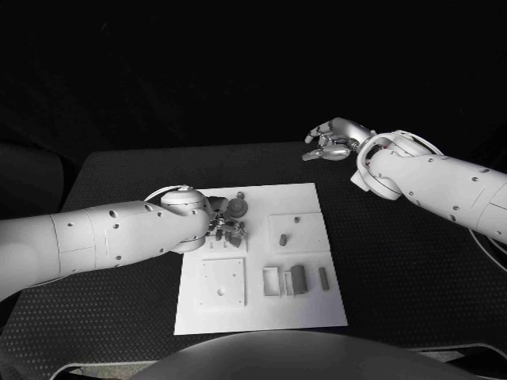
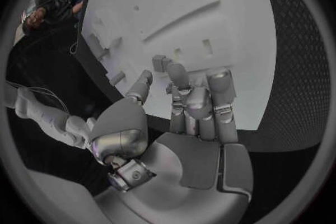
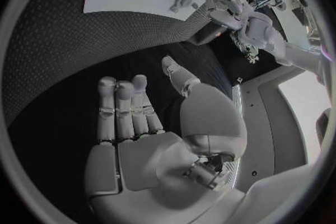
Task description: Assemble the parts on the task board
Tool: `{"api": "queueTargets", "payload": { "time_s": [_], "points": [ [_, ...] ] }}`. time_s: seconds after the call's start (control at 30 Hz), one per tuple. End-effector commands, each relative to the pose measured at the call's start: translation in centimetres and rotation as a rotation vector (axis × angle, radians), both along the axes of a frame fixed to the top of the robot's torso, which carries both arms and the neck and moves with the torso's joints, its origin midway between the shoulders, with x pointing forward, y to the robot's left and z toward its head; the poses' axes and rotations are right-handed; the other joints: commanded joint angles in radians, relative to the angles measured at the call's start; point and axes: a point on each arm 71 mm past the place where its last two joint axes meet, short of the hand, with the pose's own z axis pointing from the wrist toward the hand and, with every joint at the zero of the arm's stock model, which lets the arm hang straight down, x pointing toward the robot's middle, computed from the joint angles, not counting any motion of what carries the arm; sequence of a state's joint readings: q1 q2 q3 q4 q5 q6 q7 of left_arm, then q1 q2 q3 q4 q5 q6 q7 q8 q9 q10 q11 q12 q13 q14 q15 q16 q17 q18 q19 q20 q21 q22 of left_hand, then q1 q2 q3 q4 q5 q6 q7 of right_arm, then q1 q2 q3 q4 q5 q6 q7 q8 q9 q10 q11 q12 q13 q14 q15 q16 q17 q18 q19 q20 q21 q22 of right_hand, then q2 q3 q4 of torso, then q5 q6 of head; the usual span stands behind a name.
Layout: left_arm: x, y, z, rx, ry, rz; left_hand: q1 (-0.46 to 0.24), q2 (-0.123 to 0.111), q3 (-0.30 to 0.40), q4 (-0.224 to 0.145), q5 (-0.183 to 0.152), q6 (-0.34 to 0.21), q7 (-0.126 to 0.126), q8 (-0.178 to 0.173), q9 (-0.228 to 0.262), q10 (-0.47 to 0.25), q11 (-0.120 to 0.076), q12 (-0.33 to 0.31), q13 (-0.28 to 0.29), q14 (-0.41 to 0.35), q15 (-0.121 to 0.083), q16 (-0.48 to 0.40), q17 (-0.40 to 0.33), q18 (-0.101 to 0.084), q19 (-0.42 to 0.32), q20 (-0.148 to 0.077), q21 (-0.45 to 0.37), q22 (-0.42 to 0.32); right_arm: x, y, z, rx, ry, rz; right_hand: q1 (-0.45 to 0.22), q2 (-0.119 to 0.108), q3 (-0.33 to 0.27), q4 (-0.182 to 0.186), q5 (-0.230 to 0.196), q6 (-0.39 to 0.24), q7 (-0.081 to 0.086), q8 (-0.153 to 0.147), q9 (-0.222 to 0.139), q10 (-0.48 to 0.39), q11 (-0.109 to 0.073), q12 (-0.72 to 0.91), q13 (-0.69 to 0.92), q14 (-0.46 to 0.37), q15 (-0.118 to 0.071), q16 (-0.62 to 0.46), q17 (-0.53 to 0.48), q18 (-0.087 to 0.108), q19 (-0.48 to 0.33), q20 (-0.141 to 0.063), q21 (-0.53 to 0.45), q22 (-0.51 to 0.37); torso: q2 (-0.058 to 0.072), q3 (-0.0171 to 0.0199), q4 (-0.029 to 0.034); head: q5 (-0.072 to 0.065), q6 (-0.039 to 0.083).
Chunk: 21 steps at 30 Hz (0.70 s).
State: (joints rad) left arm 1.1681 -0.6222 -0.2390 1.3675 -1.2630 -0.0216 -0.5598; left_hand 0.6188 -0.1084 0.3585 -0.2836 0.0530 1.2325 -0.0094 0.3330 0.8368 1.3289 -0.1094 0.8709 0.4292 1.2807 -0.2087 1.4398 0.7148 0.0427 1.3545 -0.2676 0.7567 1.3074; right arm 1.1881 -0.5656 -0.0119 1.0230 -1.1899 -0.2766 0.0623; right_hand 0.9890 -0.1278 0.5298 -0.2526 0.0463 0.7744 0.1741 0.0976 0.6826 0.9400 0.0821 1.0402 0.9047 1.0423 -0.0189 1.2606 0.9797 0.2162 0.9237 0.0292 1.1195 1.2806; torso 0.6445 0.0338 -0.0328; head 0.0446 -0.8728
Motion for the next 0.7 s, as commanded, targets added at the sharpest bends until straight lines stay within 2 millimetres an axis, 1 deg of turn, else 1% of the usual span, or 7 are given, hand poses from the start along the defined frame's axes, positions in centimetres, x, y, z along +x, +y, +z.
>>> {"api": "queueTargets", "payload": {
  "time_s": [0.03,0.2,0.5,0.67,0.7],
  "points": [
    [-0.12,-0.28,-0.02,0.004,0.002,-0.031,0.009,-0.003,0.003,-0.004,-0.004,0.007,0.002,0.002,0.001,0.009,-0.001,0.000,0.002,0.002,-0.007,0.003,0.002,0.040,0.007,0.003,-0.002,0.011,-0.03,0.16,-0.01,-0.005,-0.001,0.012,-0.002,0.009,-0.007,0.001,0.002,-0.012,0.021,0.004,-0.001,-0.003,-0.001,0.004,-0.002,0.000,-0.008,0.001,-0.001,0.046,0.000,-0.005,-0.006,-0.001,-0.001,0.0008,0.0002,-0.003,0.000],
    [-0.10,-0.22,-0.04,0.003,0.001,-0.030,0.014,-0.005,0.004,-0.005,-0.004,0.007,0.002,0.002,0.002,0.008,-0.001,0.000,0.002,0.002,-0.007,0.003,0.002,0.040,0.006,0.004,-0.002,0.011,-0.02,0.10,-0.01,-0.006,0.000,0.011,-0.002,0.009,-0.007,0.001,0.002,-0.012,0.021,0.004,-0.001,-0.003,-0.001,0.004,-0.002,0.000,-0.008,0.001,-0.001,0.046,0.000,-0.005,-0.006,-0.001,-0.001,0.0008,0.0004,-0.001,0.000],
    [-0.13,-0.24,-0.08,0.001,0.000,-0.035,0.019,-0.007,0.004,-0.005,-0.004,0.005,0.003,0.001,0.002,0.007,0.000,-0.001,0.001,0.001,-0.007,0.002,0.002,0.040,0.006,0.004,-0.003,0.011,-0.03,0.10,-0.02,-0.006,0.001,0.011,-0.002,0.009,-0.007,0.001,0.002,-0.012,0.021,0.004,-0.001,-0.003,-0.001,0.004,-0.002,0.000,-0.008,0.001,-0.001,0.046,0.000,-0.005,-0.006,-0.001,-0.001,0.0006,0.0002,-0.002,0.000],
    [-0.12,-0.22,-0.05,0.006,-0.009,-0.034,0.038,-0.016,0.004,-0.006,-0.004,0.004,0.004,0.001,0.003,0.006,0.001,-0.001,0.001,0.000,-0.006,0.001,0.002,0.039,0.005,0.005,-0.004,0.012,-0.04,0.16,-0.01,-0.005,0.000,0.012,-0.002,0.009,-0.007,0.001,0.002,-0.012,0.021,0.004,-0.001,-0.003,-0.001,0.004,-0.003,0.000,-0.008,0.001,-0.001,0.046,0.000,-0.005,-0.006,-0.001,-0.001,0.0012,0.0003,-0.004,0.000],
    [-0.11,-0.23,-0.04,0.010,-0.012,-0.038,0.046,-0.020,0.004,-0.007,-0.004,0.003,0.004,0.001,0.004,0.006,0.001,-0.001,0.002,0.000,-0.006,0.001,0.002,0.039,0.005,0.005,-0.004,0.012,-0.05,0.20,-0.01,-0.005,0.001,0.013,-0.002,0.009,-0.007,0.001,0.002,-0.012,0.021,0.004,-0.001,-0.003,-0.001,0.004,-0.003,0.000,-0.008,0.001,-0.001,0.046,0.000,-0.005,-0.006,-0.001,-0.001,0.0007,-0.0001,-0.005,0.000]
  ]
}}
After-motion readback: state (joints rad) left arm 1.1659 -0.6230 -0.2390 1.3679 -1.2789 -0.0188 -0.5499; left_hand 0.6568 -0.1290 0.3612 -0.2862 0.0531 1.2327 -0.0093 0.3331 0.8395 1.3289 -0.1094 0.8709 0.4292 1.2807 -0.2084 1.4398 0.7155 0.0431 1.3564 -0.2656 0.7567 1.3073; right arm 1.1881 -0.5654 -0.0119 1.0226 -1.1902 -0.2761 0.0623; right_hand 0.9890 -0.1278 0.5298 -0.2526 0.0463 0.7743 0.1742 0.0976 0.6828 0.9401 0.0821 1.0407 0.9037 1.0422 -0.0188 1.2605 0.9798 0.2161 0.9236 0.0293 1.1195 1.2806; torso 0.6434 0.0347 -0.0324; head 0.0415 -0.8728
